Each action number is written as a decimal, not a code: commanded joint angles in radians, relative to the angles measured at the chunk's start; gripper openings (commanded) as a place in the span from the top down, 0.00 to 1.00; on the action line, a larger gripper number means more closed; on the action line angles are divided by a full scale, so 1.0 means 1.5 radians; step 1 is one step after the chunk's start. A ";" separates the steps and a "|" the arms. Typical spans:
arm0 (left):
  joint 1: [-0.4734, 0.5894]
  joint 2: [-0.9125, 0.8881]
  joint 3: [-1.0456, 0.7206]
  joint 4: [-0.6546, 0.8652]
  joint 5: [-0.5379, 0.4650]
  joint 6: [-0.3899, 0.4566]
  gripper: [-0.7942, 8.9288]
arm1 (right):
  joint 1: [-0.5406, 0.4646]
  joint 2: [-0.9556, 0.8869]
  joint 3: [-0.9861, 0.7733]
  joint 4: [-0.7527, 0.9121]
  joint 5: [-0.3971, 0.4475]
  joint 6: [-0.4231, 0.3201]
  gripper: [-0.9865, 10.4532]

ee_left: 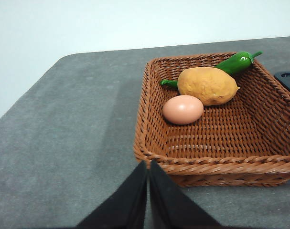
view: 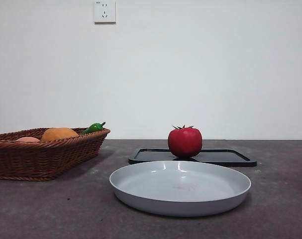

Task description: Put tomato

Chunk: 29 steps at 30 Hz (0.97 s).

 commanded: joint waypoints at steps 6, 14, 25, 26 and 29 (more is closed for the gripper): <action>0.002 -0.001 -0.014 -0.006 -0.002 -0.006 0.91 | -0.071 -0.031 0.000 0.064 0.042 -0.031 0.91; 0.002 -0.001 -0.014 -0.006 -0.002 -0.006 0.91 | -0.279 -0.161 -0.136 0.286 0.040 -0.060 0.91; 0.002 -0.001 -0.014 -0.006 -0.002 -0.006 0.91 | -0.382 -0.349 -0.411 0.520 0.052 -0.059 0.91; 0.002 -0.001 -0.014 -0.006 -0.002 -0.006 0.91 | -0.382 -0.362 -0.430 0.526 0.061 -0.058 0.91; 0.002 -0.001 -0.014 -0.006 -0.002 -0.006 0.91 | -0.382 -0.392 -0.477 0.533 0.073 -0.056 0.91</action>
